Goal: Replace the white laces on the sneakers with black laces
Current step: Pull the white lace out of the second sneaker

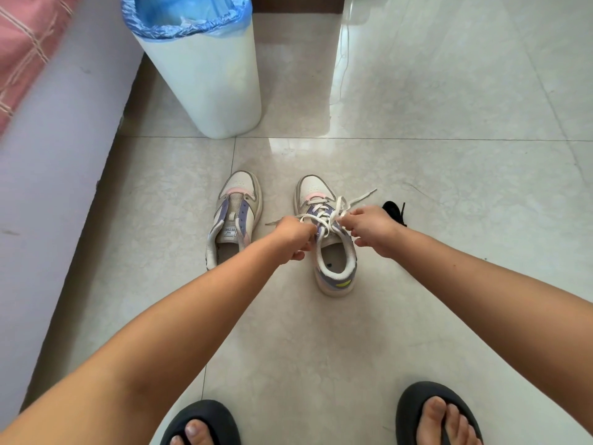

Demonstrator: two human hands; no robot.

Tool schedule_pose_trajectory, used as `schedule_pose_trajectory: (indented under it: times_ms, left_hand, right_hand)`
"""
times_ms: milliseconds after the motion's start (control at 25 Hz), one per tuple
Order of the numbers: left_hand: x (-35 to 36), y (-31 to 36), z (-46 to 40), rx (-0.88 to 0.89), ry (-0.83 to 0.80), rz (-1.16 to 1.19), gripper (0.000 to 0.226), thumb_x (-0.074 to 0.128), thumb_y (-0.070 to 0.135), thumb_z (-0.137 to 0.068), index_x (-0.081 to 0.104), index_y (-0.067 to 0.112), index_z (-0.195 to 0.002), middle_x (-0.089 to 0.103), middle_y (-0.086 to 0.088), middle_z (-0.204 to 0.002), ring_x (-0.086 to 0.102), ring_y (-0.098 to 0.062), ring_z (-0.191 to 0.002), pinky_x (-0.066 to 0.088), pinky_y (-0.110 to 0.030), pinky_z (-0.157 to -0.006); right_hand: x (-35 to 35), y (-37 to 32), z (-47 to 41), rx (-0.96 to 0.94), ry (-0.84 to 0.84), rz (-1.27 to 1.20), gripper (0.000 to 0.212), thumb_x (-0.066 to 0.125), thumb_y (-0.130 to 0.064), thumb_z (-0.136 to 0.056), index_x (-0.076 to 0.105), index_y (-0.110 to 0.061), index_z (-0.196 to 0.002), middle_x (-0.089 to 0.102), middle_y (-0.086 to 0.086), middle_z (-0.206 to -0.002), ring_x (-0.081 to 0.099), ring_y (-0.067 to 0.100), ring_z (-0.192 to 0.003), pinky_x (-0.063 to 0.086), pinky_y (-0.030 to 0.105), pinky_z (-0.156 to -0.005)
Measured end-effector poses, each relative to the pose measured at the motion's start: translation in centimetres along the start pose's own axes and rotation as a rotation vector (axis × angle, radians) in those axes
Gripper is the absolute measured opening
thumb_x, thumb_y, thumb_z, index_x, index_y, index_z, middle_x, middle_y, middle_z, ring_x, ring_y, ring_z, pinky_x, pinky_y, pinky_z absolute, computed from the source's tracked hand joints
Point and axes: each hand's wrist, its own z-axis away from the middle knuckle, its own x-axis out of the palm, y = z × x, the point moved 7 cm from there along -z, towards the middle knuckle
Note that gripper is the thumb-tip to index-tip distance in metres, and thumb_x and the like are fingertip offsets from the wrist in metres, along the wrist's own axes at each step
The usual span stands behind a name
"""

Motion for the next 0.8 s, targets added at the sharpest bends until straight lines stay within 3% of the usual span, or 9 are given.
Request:
schedule_pose_trajectory:
  times_ms: [120, 200, 240, 360, 480, 560, 680, 800]
  left_hand:
    - [-1.6, 1.0, -0.2, 0.153, 0.119, -0.434, 0.016, 0.048, 0.015, -0.089, 0.056, 0.006, -0.079, 0.061, -0.021, -0.081, 0.064, -0.033, -0.080, 0.045, -0.032, -0.059]
    - [-2.2, 1.7, 0.1, 0.221, 0.188, -0.666, 0.023, 0.050, 0.018, -0.089, 0.059, -0.003, -0.087, 0.062, -0.026, -0.097, 0.062, -0.039, -0.094, 0.049, -0.039, -0.072]
    - [-2.1, 1.8, 0.1, 0.240, 0.181, -0.699, 0.023, 0.050, 0.019, -0.089, 0.058, -0.003, -0.085, 0.062, -0.025, -0.098, 0.061, -0.039, -0.091, 0.048, -0.040, -0.071]
    - [-1.4, 1.8, 0.4, 0.257, 0.153, -0.709, 0.027, 0.047, 0.019, -0.089, 0.044, 0.008, -0.065, 0.053, -0.015, -0.070, 0.049, -0.030, -0.070, 0.036, -0.030, -0.058]
    - [-1.0, 1.3, 0.1, 0.211, 0.125, -0.498, 0.019, 0.044, 0.018, -0.090, 0.049, 0.007, -0.075, 0.054, -0.010, -0.072, 0.054, -0.026, -0.067, 0.041, -0.028, -0.056]
    - [-0.8, 0.4, -0.1, 0.093, 0.065, -0.218, 0.017, 0.045, 0.018, -0.093, 0.051, 0.008, -0.081, 0.054, -0.008, -0.074, 0.057, -0.021, -0.064, 0.043, -0.025, -0.055]
    - [-0.6, 0.0, -0.2, 0.042, 0.033, -0.109, 0.017, 0.048, 0.018, -0.095, 0.051, 0.010, -0.080, 0.053, -0.005, -0.073, 0.052, -0.016, -0.058, 0.042, -0.024, -0.052]
    - [-0.8, 0.1, -0.3, 0.107, 0.061, -0.202, 0.023, 0.051, 0.020, -0.095, 0.050, 0.011, -0.074, 0.052, -0.006, -0.070, 0.050, -0.015, -0.055, 0.042, -0.024, -0.050]
  right_hand:
    - [-4.5, 0.8, -1.1, 0.000, 0.333, 0.153, 0.024, 0.053, -0.015, -0.091, 0.055, -0.008, -0.068, 0.052, 0.013, -0.076, 0.050, 0.023, -0.070, 0.039, 0.031, -0.062]
    - [-9.1, 0.7, -0.6, -0.019, 0.597, 0.231, 0.022, 0.048, -0.018, -0.095, 0.060, -0.001, -0.090, 0.054, 0.011, -0.085, 0.051, 0.023, -0.078, 0.037, 0.029, -0.067]
    - [-10.6, 0.4, 0.0, -0.062, 0.669, 0.256, 0.021, 0.046, -0.019, -0.097, 0.057, -0.001, -0.099, 0.054, 0.008, -0.090, 0.049, 0.023, -0.081, 0.035, 0.029, -0.070]
    - [-9.7, -0.5, 0.7, -0.168, 0.585, 0.321, 0.021, 0.046, -0.026, -0.097, 0.047, -0.008, -0.106, 0.050, 0.005, -0.097, 0.047, 0.023, -0.084, 0.033, 0.030, -0.071]
    - [-3.6, 1.2, 1.1, 0.083, 0.158, 0.153, 0.028, 0.056, -0.039, -0.092, 0.050, -0.011, -0.094, 0.052, 0.005, -0.087, 0.051, 0.019, -0.076, 0.040, 0.029, -0.061]
    - [-0.2, 1.6, 2.0, 0.194, -0.044, -0.038, 0.019, 0.061, -0.031, -0.090, 0.055, -0.015, -0.082, 0.050, 0.001, -0.078, 0.048, 0.012, -0.070, 0.040, 0.025, -0.058]
    - [-0.4, 0.7, 0.3, 0.089, 0.058, -0.072, 0.022, 0.064, -0.014, -0.088, 0.052, -0.015, -0.069, 0.050, 0.001, -0.069, 0.045, 0.013, -0.063, 0.036, 0.025, -0.056]
    - [-5.4, -1.0, -1.1, -0.009, 0.459, -0.102, 0.018, 0.058, -0.015, -0.092, 0.057, -0.010, -0.074, 0.054, 0.005, -0.072, 0.050, 0.020, -0.065, 0.038, 0.028, -0.057]
